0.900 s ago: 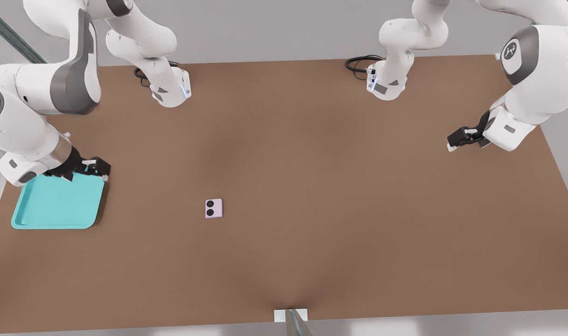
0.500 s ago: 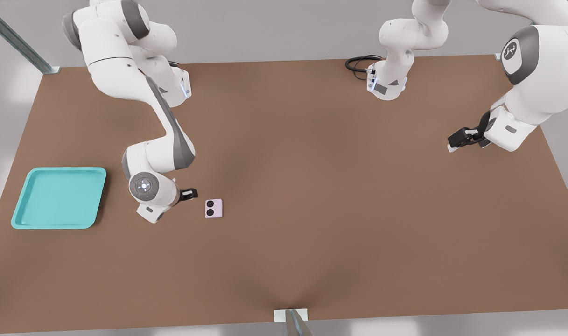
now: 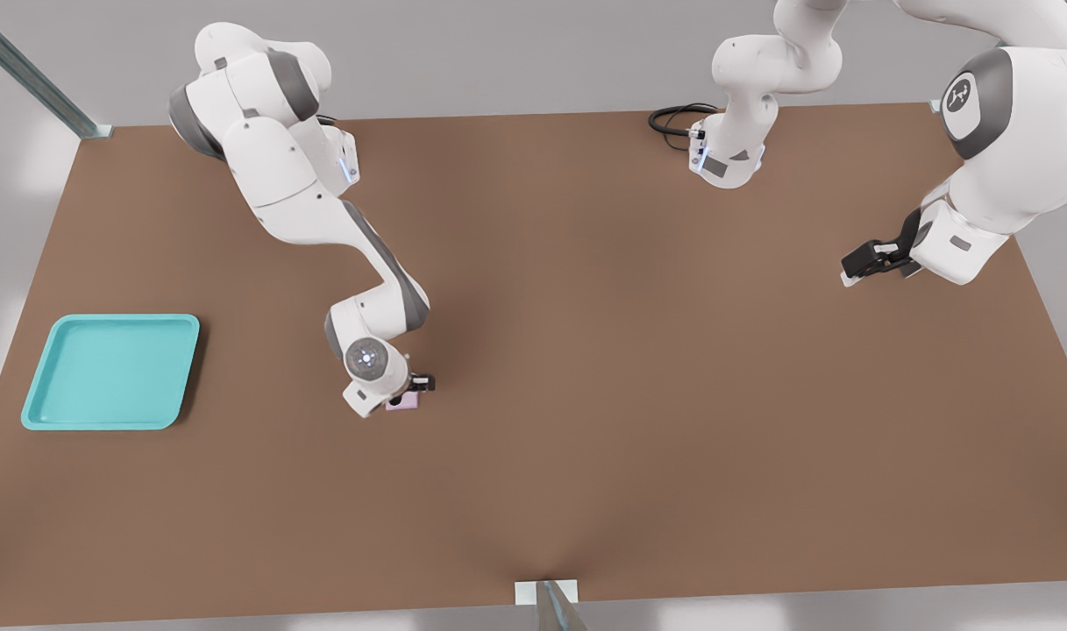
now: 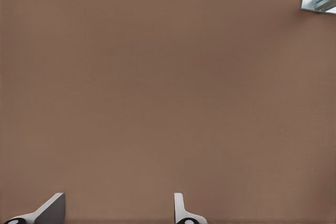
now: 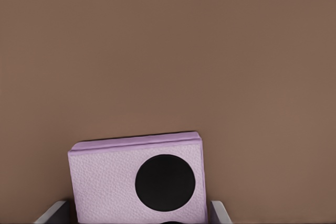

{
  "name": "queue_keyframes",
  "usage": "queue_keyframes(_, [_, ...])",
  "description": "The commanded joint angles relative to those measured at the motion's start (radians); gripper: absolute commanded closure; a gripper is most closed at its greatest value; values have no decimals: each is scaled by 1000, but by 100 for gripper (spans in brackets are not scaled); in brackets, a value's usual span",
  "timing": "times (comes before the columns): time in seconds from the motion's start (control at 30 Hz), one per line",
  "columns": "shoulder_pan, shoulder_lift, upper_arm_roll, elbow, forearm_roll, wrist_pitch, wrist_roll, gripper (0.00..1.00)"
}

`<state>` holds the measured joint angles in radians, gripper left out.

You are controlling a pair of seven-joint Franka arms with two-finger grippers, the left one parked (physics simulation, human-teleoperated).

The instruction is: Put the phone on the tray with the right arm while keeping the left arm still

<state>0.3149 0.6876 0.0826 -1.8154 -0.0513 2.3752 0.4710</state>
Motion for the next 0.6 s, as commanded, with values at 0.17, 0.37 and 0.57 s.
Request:
queue_keyframes(0.17, [0,-2,0,-7,1,64,276,2])
queue_keyframes(0.37, [0,-3,2,-7,-15,61,275,16])
queue_keyframes(0.57, [-7,-19,0,-1,-16,53,273,19])
